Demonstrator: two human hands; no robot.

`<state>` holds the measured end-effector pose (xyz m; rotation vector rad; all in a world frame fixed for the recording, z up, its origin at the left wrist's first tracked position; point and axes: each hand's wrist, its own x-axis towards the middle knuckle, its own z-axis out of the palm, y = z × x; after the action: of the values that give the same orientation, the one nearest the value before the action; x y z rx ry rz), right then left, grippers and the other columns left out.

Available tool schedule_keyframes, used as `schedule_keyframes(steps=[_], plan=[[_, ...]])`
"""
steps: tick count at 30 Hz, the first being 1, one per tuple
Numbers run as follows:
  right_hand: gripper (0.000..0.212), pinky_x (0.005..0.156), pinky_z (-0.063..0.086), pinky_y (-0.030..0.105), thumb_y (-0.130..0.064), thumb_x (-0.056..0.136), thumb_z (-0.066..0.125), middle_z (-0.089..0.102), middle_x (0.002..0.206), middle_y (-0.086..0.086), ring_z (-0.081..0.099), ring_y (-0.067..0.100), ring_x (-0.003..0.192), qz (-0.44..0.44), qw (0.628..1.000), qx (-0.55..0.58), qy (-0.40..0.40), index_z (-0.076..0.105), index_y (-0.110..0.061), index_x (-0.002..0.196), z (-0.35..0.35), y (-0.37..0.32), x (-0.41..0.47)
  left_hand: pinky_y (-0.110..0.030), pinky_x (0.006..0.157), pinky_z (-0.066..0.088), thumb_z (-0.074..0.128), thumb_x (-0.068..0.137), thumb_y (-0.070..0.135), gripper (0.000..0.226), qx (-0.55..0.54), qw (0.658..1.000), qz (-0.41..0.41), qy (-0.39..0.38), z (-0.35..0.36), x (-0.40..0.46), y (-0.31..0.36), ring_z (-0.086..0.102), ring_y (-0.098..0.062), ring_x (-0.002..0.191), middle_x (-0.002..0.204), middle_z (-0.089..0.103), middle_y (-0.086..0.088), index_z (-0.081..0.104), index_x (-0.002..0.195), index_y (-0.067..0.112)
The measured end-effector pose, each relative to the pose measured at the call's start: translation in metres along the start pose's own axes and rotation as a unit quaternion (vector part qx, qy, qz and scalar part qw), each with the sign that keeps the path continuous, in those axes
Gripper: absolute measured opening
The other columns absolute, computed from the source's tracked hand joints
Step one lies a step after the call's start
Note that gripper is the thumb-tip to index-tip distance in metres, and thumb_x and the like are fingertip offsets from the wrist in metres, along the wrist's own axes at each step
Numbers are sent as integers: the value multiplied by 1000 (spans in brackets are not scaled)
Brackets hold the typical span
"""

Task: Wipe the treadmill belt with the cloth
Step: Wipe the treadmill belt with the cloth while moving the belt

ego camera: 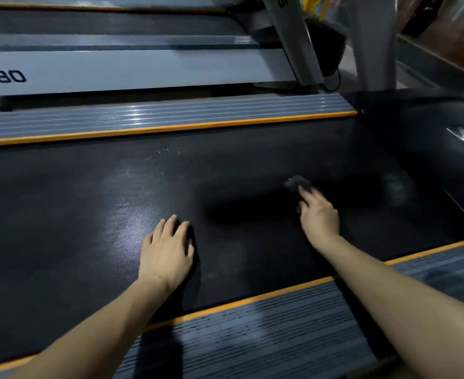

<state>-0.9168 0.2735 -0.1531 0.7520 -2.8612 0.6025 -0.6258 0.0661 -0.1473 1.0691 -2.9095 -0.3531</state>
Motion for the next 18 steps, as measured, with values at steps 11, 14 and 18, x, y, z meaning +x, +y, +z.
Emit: schedule_keyframes(steps=[11,14,18], plan=[[53,100,48,33,-14,83,69,59,139,1,53,25,131,-250,959,97,-87,61,-34,131,35,-122,-99,-47,115,30,51,93,33,44,5,1000,4,-11,5,-5,-6,28,-32,148,158,37,-8,51,137,25],[47,102,46,33,-13,89,64,56,142,0,52,22,132,-141,987,46,-69,62,-34,131,3,-53,-63,-46,116,28,51,95,32,45,-4,1000,3,-1,7,-13,-7,26,-31,149,159,36,-7,50,139,25],[40,97,47,40,-18,96,57,52,145,4,49,27,131,24,999,1,-31,59,-31,134,-24,-13,-41,-45,118,26,46,97,35,46,1,1000,13,-6,7,-25,-4,22,-28,151,160,34,-4,46,142,26]])
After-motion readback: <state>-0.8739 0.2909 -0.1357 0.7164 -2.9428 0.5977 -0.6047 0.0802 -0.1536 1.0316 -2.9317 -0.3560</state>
